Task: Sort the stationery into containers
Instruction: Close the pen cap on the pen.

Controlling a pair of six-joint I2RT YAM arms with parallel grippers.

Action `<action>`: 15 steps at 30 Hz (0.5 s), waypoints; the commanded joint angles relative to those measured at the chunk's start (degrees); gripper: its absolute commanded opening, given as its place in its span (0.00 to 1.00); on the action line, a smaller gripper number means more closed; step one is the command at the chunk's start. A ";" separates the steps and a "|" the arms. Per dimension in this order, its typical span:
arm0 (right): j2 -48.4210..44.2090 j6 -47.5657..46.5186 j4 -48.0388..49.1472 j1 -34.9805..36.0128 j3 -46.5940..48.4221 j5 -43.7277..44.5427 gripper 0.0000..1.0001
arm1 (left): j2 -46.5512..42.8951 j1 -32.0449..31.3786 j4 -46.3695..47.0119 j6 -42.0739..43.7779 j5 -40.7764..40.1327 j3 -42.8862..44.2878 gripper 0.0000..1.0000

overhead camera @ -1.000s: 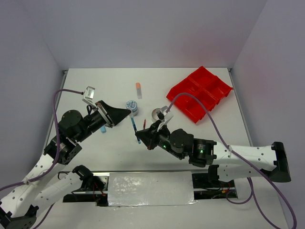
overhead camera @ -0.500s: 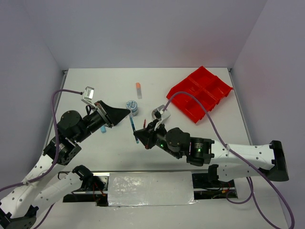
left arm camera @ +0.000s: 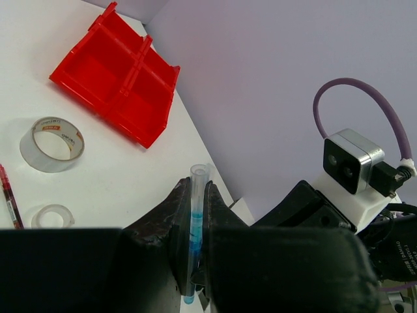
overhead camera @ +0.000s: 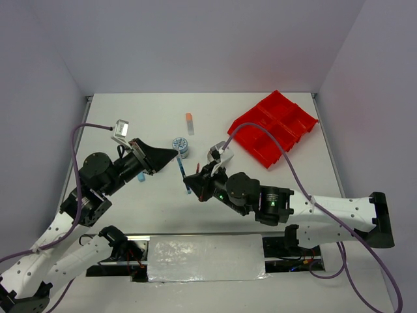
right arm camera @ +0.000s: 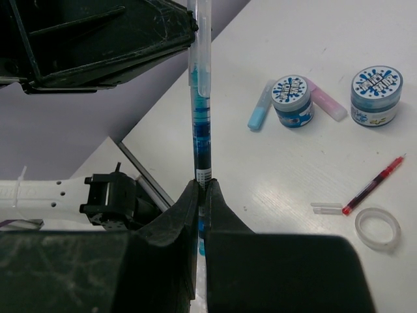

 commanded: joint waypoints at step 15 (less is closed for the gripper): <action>1.48 -11.76 10.81 -2.61 6.54 -2.44 0.00 | 0.23 -0.37 -0.36 3.28 4.22 0.02 0.00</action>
